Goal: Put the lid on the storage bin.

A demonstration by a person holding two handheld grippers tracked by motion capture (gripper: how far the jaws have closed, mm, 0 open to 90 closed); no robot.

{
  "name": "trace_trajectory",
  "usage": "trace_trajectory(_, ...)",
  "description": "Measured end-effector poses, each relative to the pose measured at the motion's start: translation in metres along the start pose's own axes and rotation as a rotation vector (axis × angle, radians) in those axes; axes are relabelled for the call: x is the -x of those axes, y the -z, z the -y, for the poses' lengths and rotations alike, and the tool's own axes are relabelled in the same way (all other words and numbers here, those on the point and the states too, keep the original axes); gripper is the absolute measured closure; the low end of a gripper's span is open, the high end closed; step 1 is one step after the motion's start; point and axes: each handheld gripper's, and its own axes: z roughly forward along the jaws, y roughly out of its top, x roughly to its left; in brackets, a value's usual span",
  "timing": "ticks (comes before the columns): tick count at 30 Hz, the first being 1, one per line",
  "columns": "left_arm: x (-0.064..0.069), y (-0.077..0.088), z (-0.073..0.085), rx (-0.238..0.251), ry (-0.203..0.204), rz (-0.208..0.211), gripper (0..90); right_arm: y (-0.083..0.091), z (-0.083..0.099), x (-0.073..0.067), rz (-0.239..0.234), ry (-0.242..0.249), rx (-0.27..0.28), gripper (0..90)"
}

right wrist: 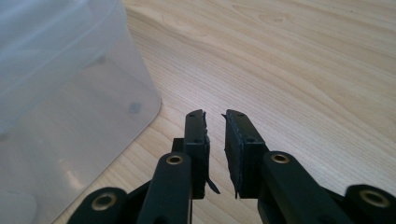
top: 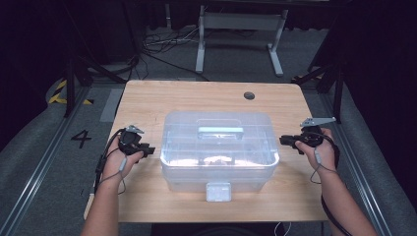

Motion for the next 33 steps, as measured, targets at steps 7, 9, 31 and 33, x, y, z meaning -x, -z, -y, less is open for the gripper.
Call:
trace_trajectory(7, 0.001, -0.002, 0.006, -0.051, 0.015, -0.005, 61.8, -0.009, 0.005, -0.001, 0.018, 0.013, -0.010, 77.7)
trace_trajectory(9, 0.001, -0.001, 0.007, -0.063, 0.005, -0.004, 60.7, -0.010, 0.006, 0.000, 0.020, 0.015, -0.011, 77.2)
trace_trajectory(31, -0.004, -0.003, 0.031, -0.018, -0.101, -0.001, 25.2, -0.028, 0.020, -0.009, 0.037, 0.074, -0.024, 33.5)
trace_trajectory(33, -0.005, -0.003, 0.031, -0.019, -0.105, -0.001, 23.4, -0.029, 0.022, -0.007, 0.040, 0.077, -0.004, 30.6)
